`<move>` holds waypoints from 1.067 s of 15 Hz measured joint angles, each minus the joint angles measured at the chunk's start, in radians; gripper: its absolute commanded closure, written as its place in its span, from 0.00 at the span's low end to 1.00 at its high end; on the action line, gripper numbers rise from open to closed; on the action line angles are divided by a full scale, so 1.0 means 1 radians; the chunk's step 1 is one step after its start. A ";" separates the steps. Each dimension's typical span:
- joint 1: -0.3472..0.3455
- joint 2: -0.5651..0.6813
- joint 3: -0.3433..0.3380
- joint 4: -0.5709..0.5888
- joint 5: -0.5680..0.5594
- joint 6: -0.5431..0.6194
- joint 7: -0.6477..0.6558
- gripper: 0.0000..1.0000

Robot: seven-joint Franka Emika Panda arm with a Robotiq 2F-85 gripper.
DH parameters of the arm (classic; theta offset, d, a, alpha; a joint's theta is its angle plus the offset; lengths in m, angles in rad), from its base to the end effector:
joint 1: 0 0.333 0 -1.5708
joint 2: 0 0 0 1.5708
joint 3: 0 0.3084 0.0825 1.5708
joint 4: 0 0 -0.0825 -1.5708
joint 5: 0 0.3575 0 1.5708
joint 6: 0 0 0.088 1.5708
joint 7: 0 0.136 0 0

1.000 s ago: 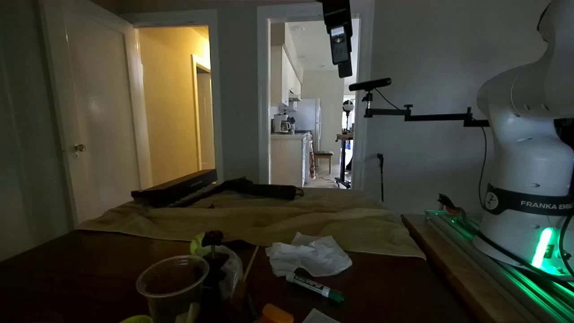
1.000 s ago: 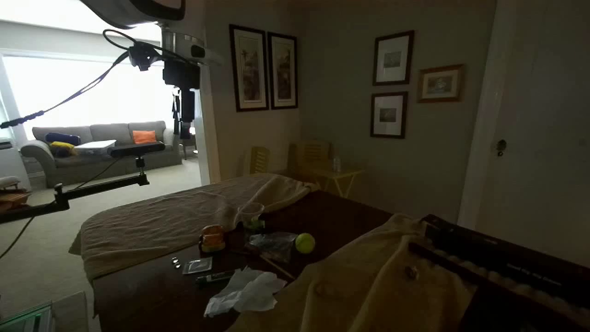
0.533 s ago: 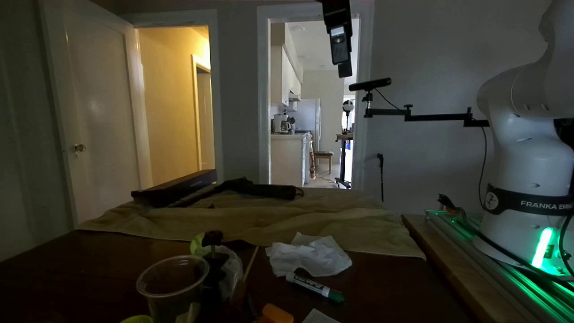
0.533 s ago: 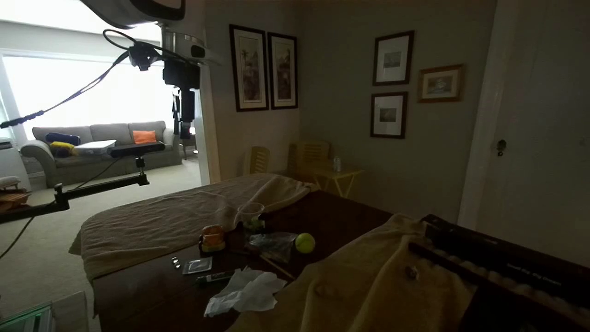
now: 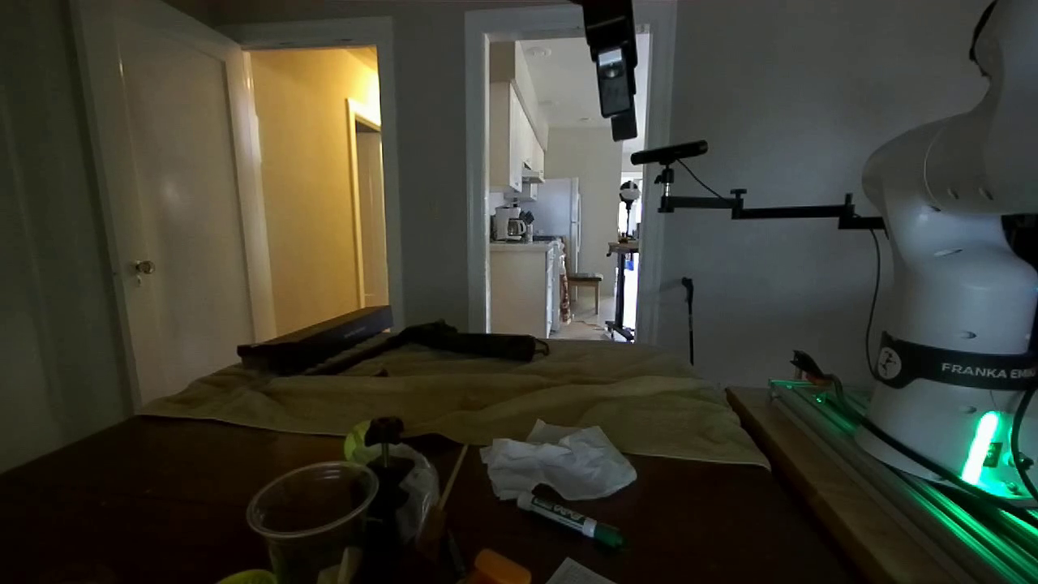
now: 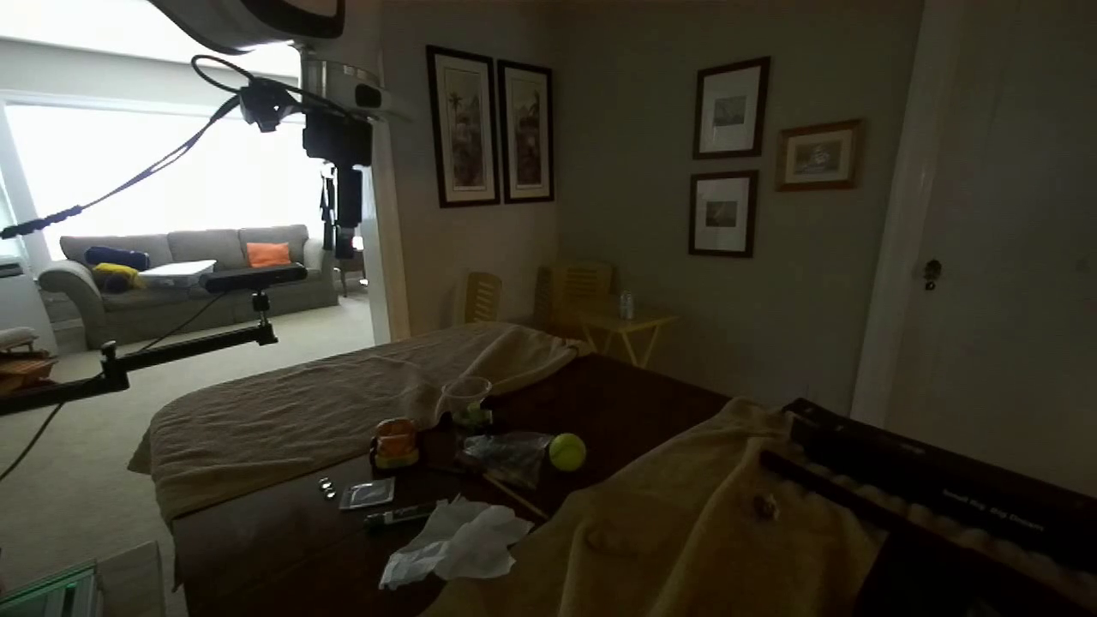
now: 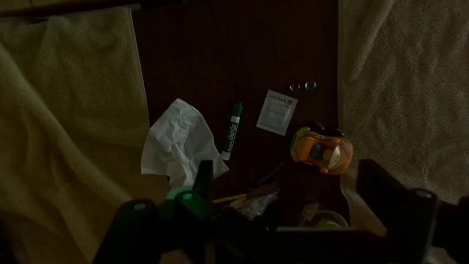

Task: Move the tennis ball to the clear cup

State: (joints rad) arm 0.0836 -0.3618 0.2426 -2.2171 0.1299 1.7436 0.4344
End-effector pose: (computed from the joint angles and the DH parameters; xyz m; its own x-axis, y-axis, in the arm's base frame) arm 0.3802 0.1516 0.4797 0.9795 -0.1576 -0.1255 -0.1570 -0.9875 0.0150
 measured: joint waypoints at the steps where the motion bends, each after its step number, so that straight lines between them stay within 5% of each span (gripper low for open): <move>1: 0.000 0.000 -0.003 -0.001 0.000 0.002 0.000 0.00; 16: -0.106 0.002 -0.078 -0.108 -0.135 0.331 0.050 0.00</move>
State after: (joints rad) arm -0.0224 -0.3596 0.1643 -2.3255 -0.0054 2.0750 0.4844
